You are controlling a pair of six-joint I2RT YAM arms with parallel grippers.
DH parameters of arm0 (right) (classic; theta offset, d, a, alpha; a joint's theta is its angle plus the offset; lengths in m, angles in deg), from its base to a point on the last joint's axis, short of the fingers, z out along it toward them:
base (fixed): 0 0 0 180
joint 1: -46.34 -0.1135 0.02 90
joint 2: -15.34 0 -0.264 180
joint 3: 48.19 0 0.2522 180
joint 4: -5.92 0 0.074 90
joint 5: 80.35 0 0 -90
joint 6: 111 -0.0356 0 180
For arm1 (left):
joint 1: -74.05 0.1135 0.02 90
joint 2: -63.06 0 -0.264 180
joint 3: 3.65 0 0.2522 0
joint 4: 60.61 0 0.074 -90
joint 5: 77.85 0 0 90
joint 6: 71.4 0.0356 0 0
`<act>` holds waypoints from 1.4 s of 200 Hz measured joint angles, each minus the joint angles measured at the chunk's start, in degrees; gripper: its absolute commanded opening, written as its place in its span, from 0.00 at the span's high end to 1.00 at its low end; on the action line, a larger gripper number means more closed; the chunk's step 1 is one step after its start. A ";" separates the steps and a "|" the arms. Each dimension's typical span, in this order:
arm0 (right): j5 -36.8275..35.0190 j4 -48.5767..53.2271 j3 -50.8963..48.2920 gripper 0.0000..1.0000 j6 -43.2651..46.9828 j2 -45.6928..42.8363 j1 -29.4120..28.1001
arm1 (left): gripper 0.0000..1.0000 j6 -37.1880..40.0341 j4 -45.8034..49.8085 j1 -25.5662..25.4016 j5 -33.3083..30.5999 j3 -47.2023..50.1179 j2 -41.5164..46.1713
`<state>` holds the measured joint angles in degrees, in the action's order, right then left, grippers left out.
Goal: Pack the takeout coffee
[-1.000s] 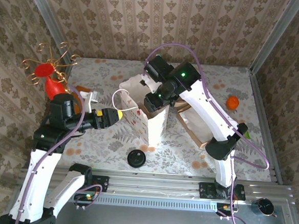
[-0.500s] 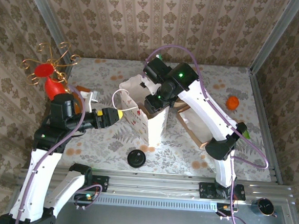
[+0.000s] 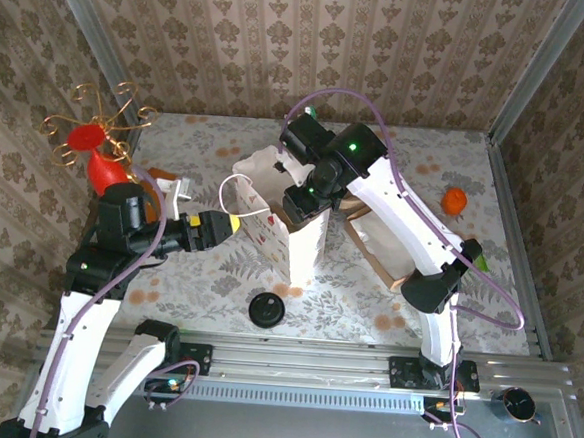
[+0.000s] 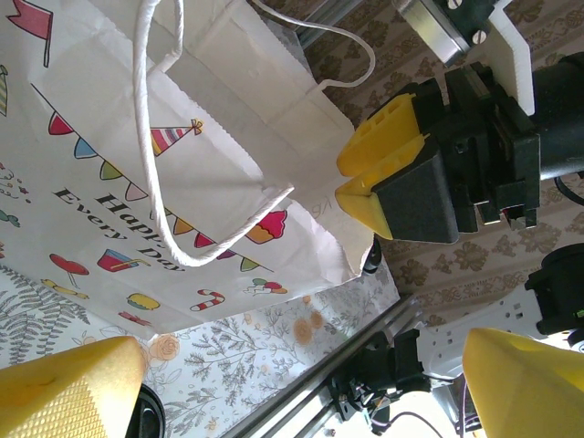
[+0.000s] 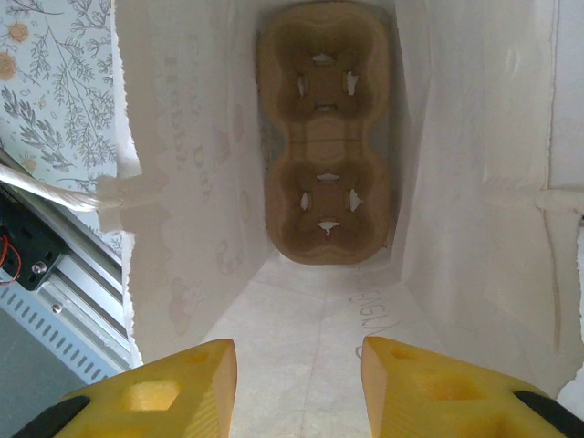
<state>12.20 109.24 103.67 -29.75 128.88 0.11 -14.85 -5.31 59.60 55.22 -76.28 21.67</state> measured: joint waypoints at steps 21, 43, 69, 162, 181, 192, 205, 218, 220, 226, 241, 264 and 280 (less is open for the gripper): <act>-0.26 0.07 -0.44 0.59 0.02 0.00 -0.04 | 0.09 -0.02 -0.07 0.00 0.11 0.00 0.00; -0.48 0.37 -0.70 0.59 0.02 0.00 -0.04 | 0.09 -0.20 -0.55 0.00 0.24 0.00 0.00; -0.61 0.50 -0.70 0.59 0.02 0.00 -0.04 | 0.09 -0.42 -0.87 0.00 0.24 0.00 0.00; -0.63 0.50 -0.70 0.59 0.00 0.00 -0.09 | 0.09 -0.44 -0.87 0.00 0.26 0.00 0.00; -0.66 0.59 -0.15 0.58 0.00 0.00 -0.13 | 0.09 -0.44 -0.87 0.00 0.24 0.02 0.00; -0.66 0.70 0.83 0.57 0.00 0.00 -0.15 | 0.09 -0.44 -0.87 0.00 0.24 0.04 0.00; -0.66 0.59 2.62 0.57 -0.02 -0.13 -0.15 | 0.09 -0.50 -0.92 0.00 0.24 0.07 0.00; -0.66 0.39 3.78 0.57 -0.04 -0.72 -0.15 | 0.09 -0.74 -1.09 0.00 0.24 0.17 0.00; -0.68 0.39 3.96 0.57 -0.04 -0.85 -0.15 | 0.10 -0.85 -1.14 0.00 0.24 0.22 0.00; -0.68 0.42 4.42 0.57 -0.04 -1.20 -0.15 | 0.11 -0.85 -1.25 0.00 0.24 0.33 0.00; -1.01 0.46 5.53 0.55 -0.04 -2.08 -0.15 | 0.12 -1.07 -1.31 0.00 0.24 0.63 0.09; -3.19 0.46 6.60 0.52 -0.28 -2.95 -0.15 | 0.13 -1.31 -1.27 0.00 0.24 1.14 0.26; -5.14 0.44 6.60 0.50 -0.66 -3.91 -0.15 | 0.15 -1.36 -1.29 0.00 0.24 1.14 0.26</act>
<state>7.06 109.68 110.27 -30.41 124.97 -0.05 -16.21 -6.60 59.60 55.46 -75.14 21.93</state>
